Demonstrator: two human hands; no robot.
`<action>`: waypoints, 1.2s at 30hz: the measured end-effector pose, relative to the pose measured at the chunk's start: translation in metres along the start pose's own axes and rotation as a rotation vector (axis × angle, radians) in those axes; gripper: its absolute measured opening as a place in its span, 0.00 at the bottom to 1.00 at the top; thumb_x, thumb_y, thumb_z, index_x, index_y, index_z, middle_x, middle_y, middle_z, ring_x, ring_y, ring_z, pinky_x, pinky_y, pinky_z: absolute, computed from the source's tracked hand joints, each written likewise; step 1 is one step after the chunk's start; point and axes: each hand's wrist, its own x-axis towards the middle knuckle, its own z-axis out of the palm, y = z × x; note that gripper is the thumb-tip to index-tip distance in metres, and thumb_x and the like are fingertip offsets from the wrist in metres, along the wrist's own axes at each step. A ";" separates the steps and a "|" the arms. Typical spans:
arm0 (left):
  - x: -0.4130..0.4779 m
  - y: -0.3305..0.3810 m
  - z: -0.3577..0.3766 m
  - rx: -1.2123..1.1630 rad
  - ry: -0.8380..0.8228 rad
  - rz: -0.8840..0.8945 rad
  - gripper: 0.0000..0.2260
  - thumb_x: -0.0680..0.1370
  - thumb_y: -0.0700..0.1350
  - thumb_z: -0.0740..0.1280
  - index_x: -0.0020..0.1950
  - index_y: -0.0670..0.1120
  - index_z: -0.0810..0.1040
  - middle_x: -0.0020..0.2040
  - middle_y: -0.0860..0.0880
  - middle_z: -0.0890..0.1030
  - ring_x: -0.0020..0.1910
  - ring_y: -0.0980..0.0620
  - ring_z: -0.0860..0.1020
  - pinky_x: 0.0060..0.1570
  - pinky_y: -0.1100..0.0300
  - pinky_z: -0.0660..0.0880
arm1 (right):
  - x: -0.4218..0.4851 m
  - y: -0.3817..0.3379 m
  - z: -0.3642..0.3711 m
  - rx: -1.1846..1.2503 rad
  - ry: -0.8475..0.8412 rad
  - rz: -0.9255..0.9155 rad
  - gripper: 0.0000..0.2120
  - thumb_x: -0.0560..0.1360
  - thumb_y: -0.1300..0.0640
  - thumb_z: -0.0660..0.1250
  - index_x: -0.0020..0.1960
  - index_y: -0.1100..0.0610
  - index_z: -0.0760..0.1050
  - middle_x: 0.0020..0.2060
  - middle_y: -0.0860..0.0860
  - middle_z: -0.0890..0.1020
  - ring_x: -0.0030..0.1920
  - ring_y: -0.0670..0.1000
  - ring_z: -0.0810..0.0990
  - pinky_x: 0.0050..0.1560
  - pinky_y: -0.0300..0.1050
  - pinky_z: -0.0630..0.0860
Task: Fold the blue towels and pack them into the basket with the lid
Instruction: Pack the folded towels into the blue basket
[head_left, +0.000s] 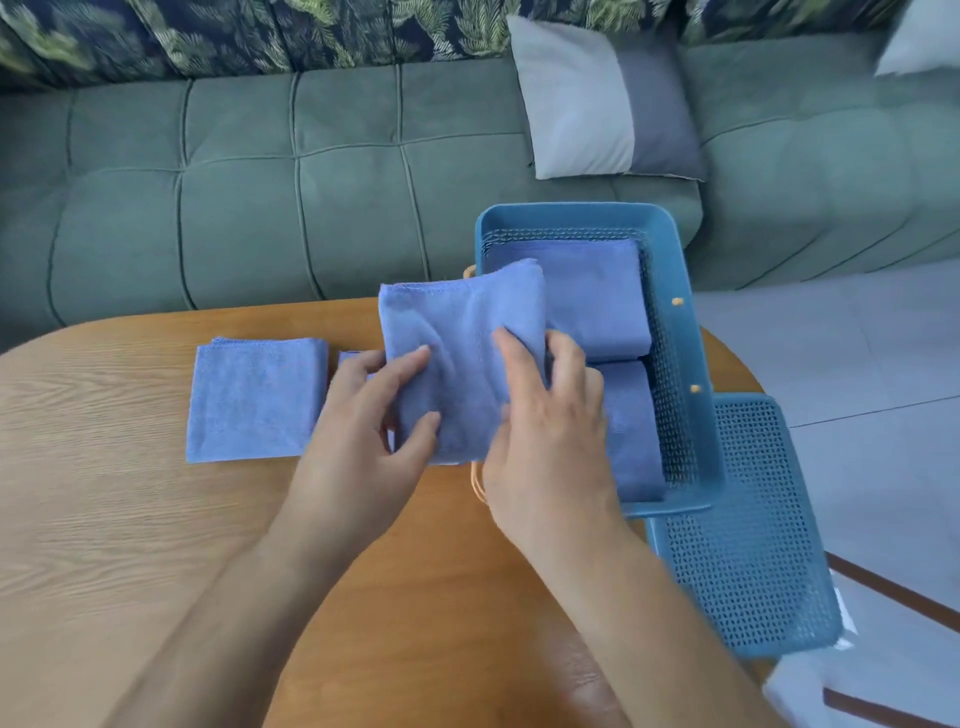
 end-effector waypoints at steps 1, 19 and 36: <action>0.000 0.007 0.012 0.019 -0.050 0.016 0.24 0.78 0.44 0.71 0.73 0.53 0.72 0.63 0.55 0.70 0.47 0.60 0.74 0.47 0.72 0.70 | -0.001 0.014 -0.007 -0.026 -0.006 0.025 0.35 0.73 0.64 0.65 0.79 0.50 0.62 0.73 0.55 0.62 0.61 0.60 0.67 0.62 0.55 0.68; 0.001 0.049 0.114 0.949 -0.269 0.282 0.27 0.64 0.46 0.79 0.60 0.39 0.79 0.76 0.34 0.65 0.70 0.36 0.71 0.65 0.43 0.72 | 0.003 0.112 -0.014 -0.336 -0.167 -0.040 0.32 0.79 0.54 0.67 0.80 0.52 0.59 0.82 0.57 0.46 0.81 0.61 0.50 0.76 0.54 0.58; 0.038 0.049 0.135 1.120 -0.517 0.232 0.47 0.75 0.61 0.69 0.81 0.42 0.47 0.81 0.38 0.53 0.80 0.42 0.54 0.79 0.49 0.45 | 0.033 0.137 0.001 -0.244 -0.539 0.006 0.48 0.75 0.45 0.72 0.83 0.45 0.44 0.82 0.53 0.40 0.82 0.53 0.41 0.80 0.52 0.46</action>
